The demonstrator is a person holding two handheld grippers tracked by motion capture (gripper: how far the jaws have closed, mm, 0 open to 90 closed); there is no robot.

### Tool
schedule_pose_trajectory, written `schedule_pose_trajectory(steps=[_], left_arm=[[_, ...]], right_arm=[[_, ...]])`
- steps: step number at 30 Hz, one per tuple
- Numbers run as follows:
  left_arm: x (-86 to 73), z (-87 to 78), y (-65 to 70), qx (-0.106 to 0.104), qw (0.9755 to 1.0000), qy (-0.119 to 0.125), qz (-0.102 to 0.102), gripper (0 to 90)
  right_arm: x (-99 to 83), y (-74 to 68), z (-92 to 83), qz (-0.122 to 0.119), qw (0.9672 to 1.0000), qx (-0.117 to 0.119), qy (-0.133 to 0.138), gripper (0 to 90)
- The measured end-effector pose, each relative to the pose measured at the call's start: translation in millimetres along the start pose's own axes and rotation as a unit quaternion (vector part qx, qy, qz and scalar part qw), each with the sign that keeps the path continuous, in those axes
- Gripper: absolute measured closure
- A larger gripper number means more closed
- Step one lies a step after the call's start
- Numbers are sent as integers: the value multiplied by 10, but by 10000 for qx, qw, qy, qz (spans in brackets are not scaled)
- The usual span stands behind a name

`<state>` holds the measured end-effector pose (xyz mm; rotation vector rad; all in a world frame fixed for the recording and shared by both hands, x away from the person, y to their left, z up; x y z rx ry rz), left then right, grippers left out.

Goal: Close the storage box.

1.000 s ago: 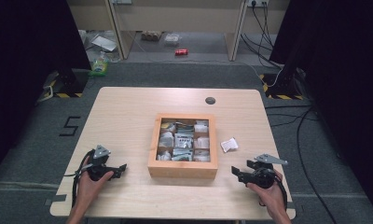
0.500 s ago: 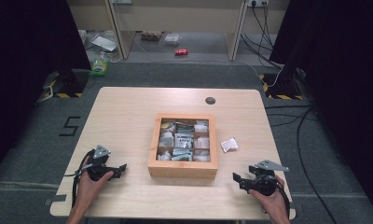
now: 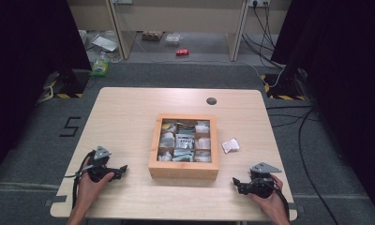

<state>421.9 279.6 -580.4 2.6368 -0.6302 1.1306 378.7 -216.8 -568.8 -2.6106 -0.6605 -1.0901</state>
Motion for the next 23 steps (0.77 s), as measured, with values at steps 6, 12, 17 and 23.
schedule_pose_trajectory(steps=[6,12,17,23], left_arm=[[-1,-1,1,-1,10000,-4,6,1],[-3,-2,5,-11,10000,-1,12,1],[-3,-2,5,-11,10000,-3,12,1],[-3,-2,4,-12,10000,-3,12,1]], right_arm=[[-15,-2,21,-247,9997,-82,-43,127],[-15,-1,22,-254,9996,-75,-45,125],[-13,1,25,-266,9996,-69,-39,124],[-14,-1,26,-252,9997,-57,-41,123]])
Point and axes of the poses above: each handheld gripper's, and its own axes: z roughly forward along the jaws, x roughly out of its top, y roughly to its right, the point moved 8 cm from there along z, roughly forward along the jaws
